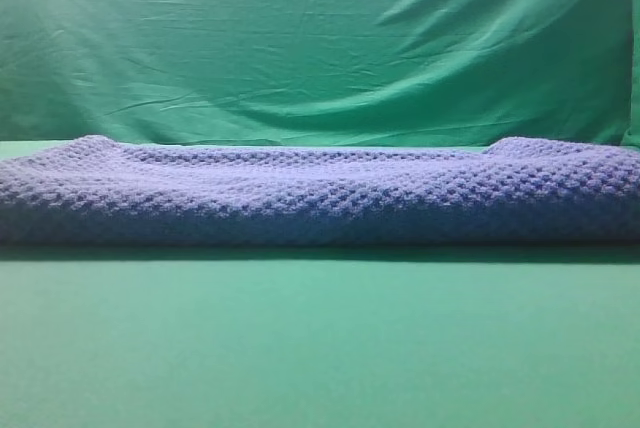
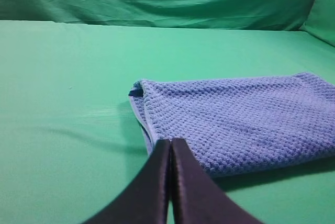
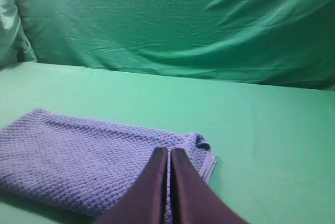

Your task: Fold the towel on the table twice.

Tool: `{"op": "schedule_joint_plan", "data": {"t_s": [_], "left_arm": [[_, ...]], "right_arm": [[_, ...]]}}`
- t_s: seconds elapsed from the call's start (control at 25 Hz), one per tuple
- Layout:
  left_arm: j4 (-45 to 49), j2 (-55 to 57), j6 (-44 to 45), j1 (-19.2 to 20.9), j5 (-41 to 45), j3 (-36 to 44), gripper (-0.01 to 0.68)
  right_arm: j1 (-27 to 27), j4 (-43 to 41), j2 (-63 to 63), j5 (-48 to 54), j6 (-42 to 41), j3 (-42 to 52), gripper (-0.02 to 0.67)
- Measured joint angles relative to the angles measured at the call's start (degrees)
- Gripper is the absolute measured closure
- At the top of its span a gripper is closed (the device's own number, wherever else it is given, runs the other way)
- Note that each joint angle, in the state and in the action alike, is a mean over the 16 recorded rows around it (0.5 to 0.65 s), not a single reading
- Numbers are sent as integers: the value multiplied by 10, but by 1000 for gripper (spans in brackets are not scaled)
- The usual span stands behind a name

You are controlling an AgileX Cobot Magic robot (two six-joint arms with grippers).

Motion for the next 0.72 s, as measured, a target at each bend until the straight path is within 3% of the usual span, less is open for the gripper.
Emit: {"op": "schedule_joint_plan", "data": {"t_s": [0.72], "left_arm": [[51,0,1,0,-3,58,673]], "right_arm": [[0,-28,0,-11,2,81,649]]}}
